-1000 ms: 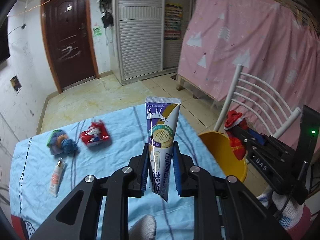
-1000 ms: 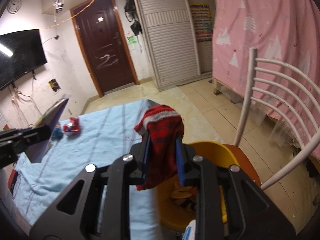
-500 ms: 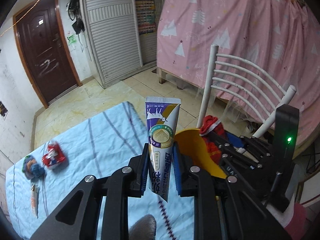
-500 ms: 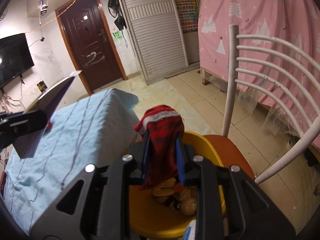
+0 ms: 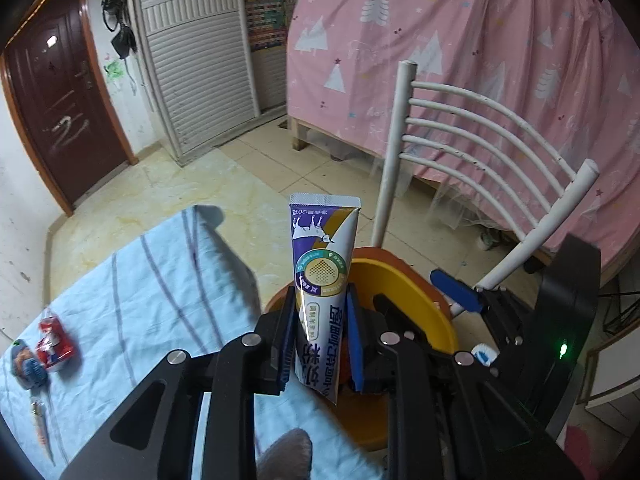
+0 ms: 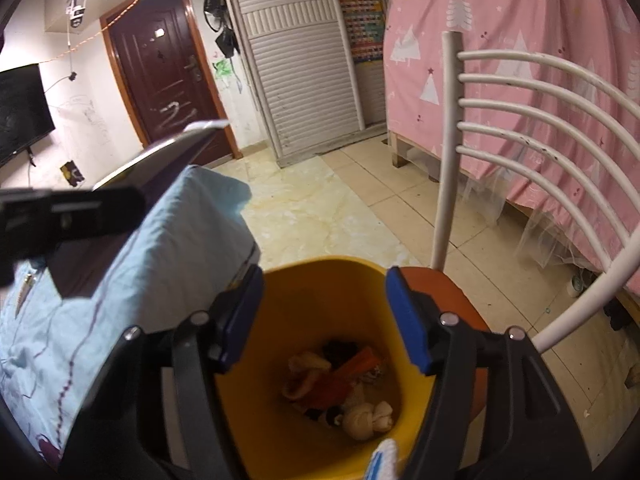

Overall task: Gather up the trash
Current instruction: 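Carry the toothpaste tube and red hat to the yellow bin and open both tools, then move both open tools back over the red snack bag and lotion bottle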

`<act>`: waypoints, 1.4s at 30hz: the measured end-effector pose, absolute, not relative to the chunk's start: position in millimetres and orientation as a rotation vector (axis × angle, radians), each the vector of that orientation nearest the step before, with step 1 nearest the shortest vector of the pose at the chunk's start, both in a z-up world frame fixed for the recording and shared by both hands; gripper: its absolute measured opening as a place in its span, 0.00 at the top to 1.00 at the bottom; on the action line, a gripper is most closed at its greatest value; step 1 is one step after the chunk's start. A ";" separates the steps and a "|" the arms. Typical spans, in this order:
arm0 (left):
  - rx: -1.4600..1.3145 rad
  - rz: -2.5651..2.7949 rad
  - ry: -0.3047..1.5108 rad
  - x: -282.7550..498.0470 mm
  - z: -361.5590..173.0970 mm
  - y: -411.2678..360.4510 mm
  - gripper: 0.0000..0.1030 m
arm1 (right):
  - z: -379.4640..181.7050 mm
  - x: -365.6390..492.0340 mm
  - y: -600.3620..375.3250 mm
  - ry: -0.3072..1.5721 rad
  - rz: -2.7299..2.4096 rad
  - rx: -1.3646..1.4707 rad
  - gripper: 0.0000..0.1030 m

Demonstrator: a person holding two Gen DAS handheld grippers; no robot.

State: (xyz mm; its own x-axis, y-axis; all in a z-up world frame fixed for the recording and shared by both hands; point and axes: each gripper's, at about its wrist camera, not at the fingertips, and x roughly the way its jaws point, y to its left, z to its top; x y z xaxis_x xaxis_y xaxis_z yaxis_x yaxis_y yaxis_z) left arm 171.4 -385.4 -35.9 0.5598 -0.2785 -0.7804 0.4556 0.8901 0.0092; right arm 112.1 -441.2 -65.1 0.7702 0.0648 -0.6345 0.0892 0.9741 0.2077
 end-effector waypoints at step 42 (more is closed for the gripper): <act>-0.038 -0.400 0.815 147.8 12.7 -254.1 0.68 | 14.1 82.0 -360.8 0.620 -0.004 0.093 0.38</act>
